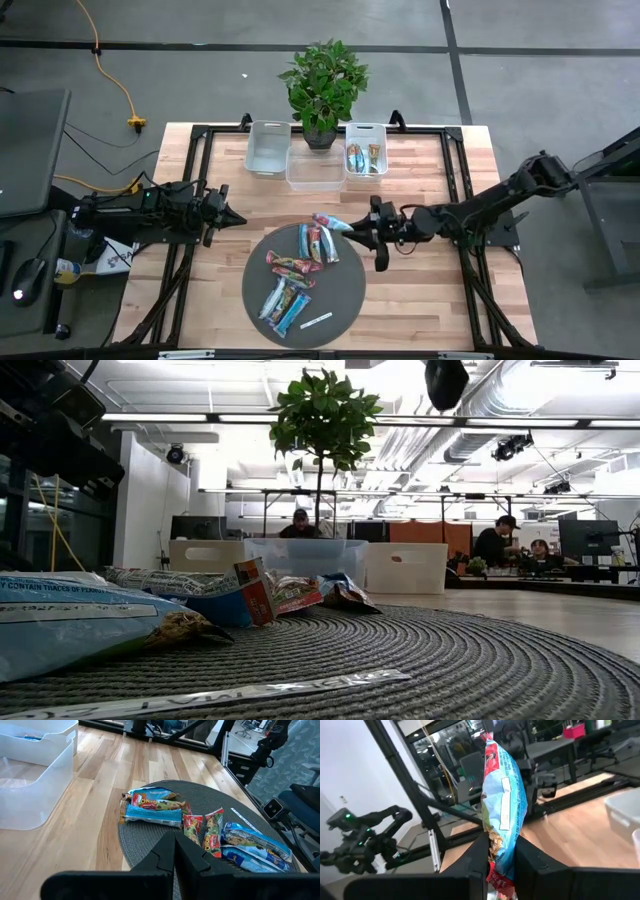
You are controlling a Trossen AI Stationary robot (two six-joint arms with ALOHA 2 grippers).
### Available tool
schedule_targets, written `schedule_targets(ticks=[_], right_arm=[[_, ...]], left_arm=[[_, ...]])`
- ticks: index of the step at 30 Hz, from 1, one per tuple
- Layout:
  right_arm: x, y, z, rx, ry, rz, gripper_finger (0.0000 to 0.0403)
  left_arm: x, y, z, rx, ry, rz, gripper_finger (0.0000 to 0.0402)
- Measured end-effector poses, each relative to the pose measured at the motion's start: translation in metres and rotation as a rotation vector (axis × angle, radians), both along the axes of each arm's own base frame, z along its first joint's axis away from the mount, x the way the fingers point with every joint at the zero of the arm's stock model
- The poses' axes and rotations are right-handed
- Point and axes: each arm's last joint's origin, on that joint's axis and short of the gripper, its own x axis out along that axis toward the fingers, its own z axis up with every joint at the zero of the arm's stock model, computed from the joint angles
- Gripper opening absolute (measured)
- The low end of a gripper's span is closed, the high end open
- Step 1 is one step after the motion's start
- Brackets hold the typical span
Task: Pick and place Granola Bars by type
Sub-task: Put the red granola bar into the transparent bin
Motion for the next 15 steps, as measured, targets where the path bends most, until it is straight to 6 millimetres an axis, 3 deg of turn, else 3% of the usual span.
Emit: schedule_targets(ticks=[4, 10, 15], right_arm=[[0.012, -0.007, 0.020, -0.038, 0.032, -0.037, 0.0046], [0.025, -0.032, 0.051, -0.062, 0.163, -0.144, 0.0046], [0.035, -0.057, 0.061, -0.075, 0.298, -0.192, 0.0046]], left_arm=[[0.000, 0.000, 0.000, 0.000, 0.000, 0.000, 0.0001], [0.000, 0.000, 0.000, 0.000, 0.000, 0.000, 0.0001], [0.000, 0.000, 0.000, 0.000, -0.001, 0.000, 0.0001]])
